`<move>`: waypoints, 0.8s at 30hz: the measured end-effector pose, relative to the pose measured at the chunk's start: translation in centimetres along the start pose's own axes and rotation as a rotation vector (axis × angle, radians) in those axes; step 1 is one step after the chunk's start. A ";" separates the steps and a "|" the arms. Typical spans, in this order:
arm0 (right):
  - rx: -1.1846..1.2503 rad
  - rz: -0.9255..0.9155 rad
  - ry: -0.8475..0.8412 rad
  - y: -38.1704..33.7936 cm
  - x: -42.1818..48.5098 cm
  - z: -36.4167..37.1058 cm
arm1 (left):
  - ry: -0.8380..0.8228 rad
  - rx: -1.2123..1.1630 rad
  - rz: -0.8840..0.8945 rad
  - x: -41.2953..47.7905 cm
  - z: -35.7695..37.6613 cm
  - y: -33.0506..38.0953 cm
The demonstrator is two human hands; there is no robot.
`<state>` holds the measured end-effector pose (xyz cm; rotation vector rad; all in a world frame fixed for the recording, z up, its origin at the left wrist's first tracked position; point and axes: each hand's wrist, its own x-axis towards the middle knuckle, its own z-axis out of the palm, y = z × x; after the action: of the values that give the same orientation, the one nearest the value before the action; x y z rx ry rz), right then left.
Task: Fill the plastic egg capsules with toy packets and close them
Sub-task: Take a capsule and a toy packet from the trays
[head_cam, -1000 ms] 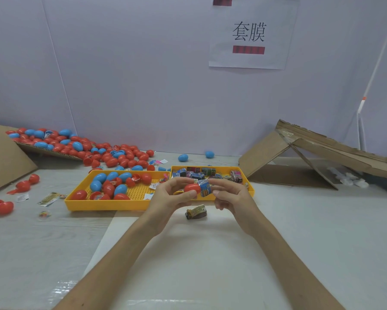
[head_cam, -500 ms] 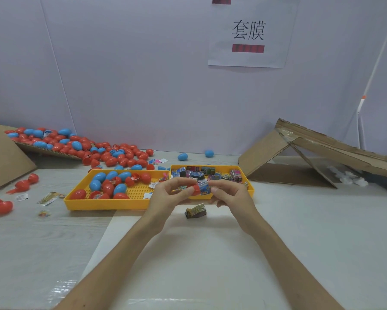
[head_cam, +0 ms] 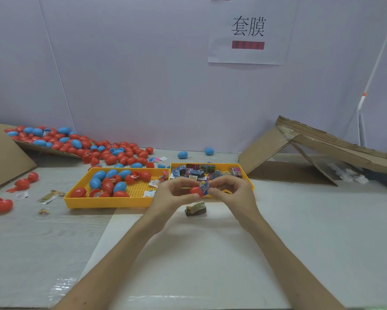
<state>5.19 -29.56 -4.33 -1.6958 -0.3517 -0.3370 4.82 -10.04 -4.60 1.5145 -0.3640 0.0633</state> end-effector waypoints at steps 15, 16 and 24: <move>-0.102 -0.138 -0.069 -0.4 -0.4 0.5 | 0.012 0.024 0.020 0.1 -0.1 -0.1; -0.093 -0.135 -0.071 -0.4 -0.4 0.5 | 0.015 0.026 0.022 0.0 -0.1 -0.1; -0.178 -0.132 -0.039 -0.2 -0.4 0.5 | 0.013 0.070 0.026 0.1 -0.1 -0.3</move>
<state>4.79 -29.06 -4.38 -1.8596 -0.4756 -0.4438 5.00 -10.00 -4.85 1.5784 -0.3745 0.1074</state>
